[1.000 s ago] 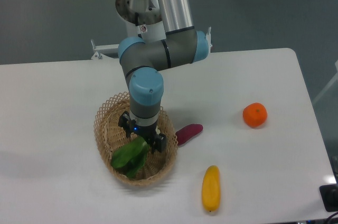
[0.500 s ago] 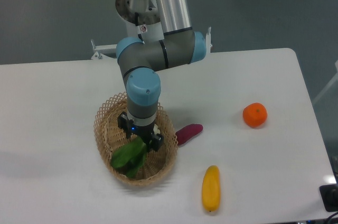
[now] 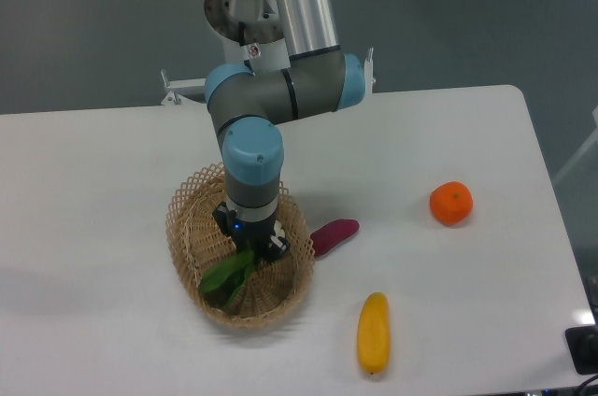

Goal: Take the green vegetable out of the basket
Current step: 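Lift the bok choy out of the basket and carry it toward the tangerine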

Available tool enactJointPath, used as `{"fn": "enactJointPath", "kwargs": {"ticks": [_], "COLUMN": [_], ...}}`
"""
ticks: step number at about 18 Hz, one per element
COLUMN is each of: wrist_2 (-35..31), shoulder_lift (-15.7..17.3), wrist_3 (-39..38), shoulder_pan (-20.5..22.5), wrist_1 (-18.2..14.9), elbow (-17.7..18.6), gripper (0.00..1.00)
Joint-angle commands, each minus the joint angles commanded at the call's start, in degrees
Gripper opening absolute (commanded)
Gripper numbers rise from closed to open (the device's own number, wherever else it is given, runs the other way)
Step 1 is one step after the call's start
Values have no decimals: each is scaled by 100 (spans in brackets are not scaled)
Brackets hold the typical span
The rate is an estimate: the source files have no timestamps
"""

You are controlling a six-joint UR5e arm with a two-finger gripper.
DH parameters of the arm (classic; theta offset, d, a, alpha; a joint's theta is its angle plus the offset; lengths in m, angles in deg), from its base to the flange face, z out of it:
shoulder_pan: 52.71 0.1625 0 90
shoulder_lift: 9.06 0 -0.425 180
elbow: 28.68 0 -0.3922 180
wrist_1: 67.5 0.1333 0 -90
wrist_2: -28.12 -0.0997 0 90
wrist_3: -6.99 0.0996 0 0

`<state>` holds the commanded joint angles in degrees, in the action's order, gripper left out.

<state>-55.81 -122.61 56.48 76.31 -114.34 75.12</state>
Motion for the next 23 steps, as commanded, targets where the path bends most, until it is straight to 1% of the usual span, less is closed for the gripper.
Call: {"fn": "enactJointPath", "kwargs": {"ticks": [4,6,8,9,12,13,15,17,20,23], "wrist_2": [0,0,35,44,62,62,70,105,106,105], "shoulder_lift": [131,290,438,535,676,712,738,747,747,791], "wrist_3": [149,394,711,773,791,852,1054,1221,1748,2371], "shoulder_pan": [26,79,245,298,509,597,781,1010,1300,1712], "wrist_1": [0,-26,-87,-123,-132,-158,-281,-473,-895,-1151], "elbow": [-26,-96,-149,-228,-421,-492,-641,-834,-1063,-1204], "gripper": [37,36,36,36,36,34,33,33,33,33]}}
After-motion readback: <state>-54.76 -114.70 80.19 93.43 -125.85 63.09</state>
